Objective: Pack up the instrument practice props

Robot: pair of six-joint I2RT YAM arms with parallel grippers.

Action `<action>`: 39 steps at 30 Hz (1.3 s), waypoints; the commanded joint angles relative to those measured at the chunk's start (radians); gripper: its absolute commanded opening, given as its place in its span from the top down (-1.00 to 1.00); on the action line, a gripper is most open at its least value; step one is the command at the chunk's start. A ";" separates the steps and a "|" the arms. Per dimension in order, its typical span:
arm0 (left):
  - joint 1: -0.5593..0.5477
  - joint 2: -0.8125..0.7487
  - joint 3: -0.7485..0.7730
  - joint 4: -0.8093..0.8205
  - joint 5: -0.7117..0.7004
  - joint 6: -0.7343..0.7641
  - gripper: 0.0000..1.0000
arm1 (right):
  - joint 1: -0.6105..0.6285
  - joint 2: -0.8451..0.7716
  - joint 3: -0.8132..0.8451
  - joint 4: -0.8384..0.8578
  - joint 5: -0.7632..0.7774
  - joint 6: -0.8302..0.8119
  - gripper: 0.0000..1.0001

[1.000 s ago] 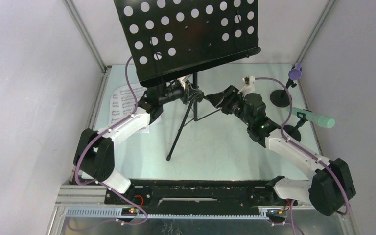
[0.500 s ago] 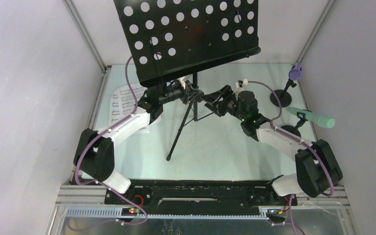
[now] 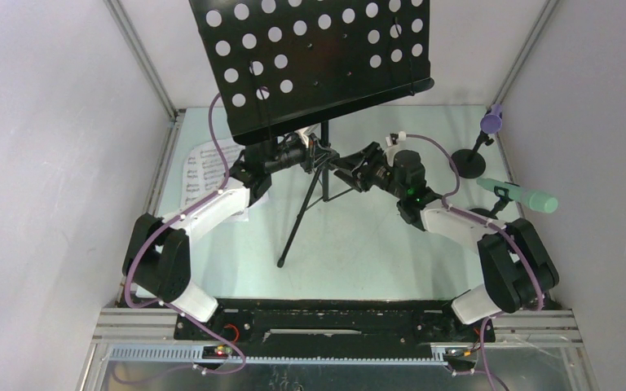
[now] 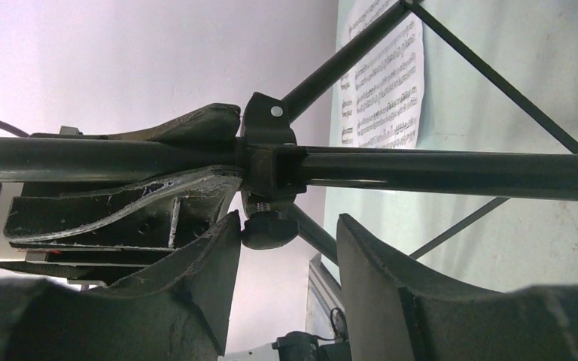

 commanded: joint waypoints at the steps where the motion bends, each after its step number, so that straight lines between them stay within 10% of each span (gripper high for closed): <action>1: -0.010 0.060 0.006 -0.205 -0.009 0.003 1.00 | 0.001 0.018 0.037 0.075 -0.030 0.019 -0.11; 16: -0.010 0.059 0.017 -0.221 -0.012 0.006 1.00 | 0.011 0.036 0.082 0.049 -0.014 -0.114 1.00; 22: -0.012 0.061 0.020 -0.223 0.000 -0.002 1.00 | 0.110 -0.048 0.189 -0.222 0.199 -0.562 1.00; 39: -0.015 0.062 0.019 -0.224 0.000 -0.001 1.00 | 0.472 -0.012 0.190 -0.210 0.702 -1.855 1.00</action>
